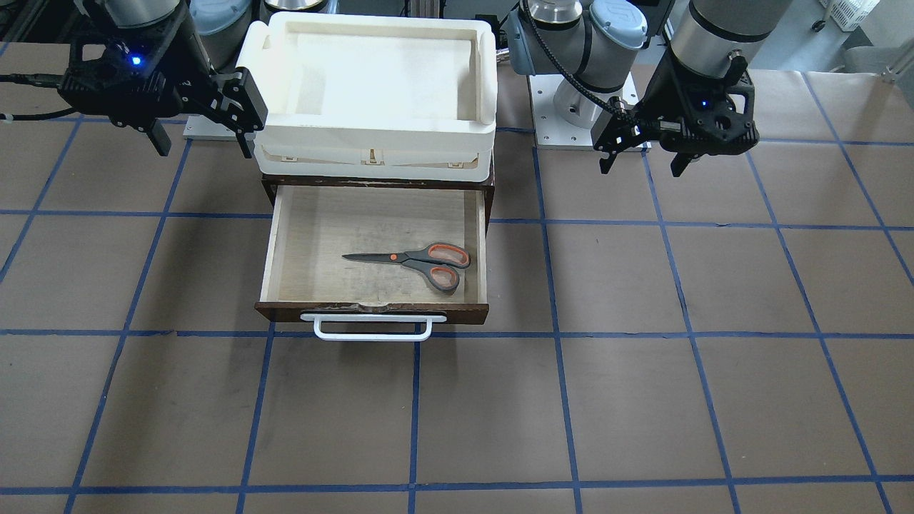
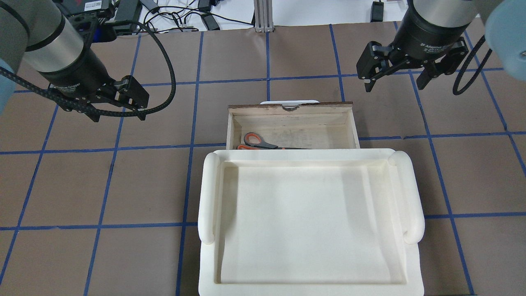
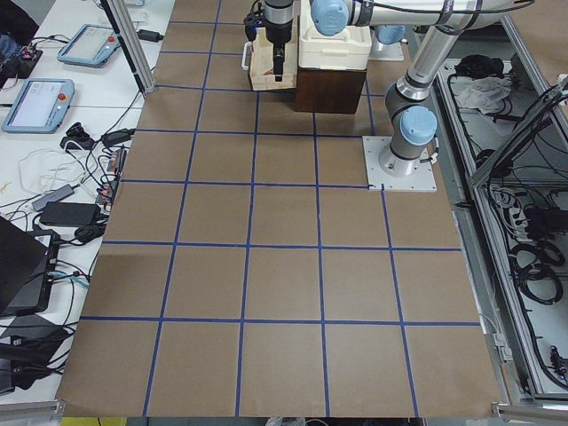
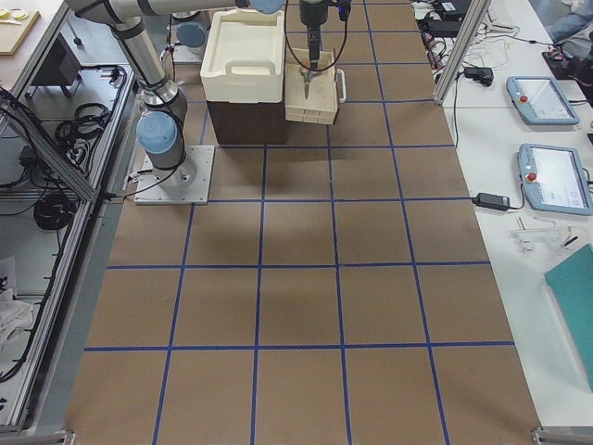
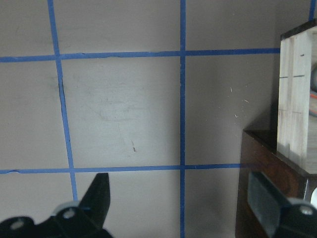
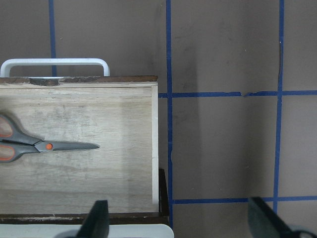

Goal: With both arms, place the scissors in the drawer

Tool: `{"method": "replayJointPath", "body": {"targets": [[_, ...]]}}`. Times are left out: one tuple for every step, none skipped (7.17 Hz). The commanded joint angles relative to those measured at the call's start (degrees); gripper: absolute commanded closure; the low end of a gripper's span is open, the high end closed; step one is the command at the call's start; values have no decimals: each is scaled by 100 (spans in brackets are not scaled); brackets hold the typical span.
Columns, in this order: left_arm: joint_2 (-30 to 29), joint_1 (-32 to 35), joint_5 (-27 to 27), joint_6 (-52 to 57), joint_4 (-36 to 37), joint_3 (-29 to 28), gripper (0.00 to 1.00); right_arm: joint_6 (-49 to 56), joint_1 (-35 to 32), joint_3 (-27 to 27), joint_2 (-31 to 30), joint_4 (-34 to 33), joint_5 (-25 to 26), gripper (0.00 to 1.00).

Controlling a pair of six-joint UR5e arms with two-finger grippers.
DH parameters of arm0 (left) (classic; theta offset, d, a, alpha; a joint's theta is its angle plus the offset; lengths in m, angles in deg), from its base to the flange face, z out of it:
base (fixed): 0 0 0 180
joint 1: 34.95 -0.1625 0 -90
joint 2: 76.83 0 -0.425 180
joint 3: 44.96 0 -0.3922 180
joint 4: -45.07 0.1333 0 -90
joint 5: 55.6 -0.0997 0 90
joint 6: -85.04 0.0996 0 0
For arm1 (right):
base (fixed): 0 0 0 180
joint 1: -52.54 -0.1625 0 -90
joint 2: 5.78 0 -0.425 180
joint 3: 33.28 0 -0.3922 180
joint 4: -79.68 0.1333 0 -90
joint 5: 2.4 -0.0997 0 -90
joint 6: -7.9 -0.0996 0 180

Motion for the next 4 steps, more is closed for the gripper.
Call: {"method": "replayJointPath", "body": {"targets": [[-4, 0, 4, 0, 7, 0, 0, 0, 0, 0, 0, 0, 0, 0], [-4, 0, 4, 0, 15, 0, 0, 0, 0, 0, 0, 0, 0, 0], [-21, 0, 4, 0, 33, 0, 0, 0, 0, 0, 0, 0, -9, 0], [-21, -9, 4, 9, 42, 0, 0, 0, 0, 0, 0, 0, 0, 0]]}}
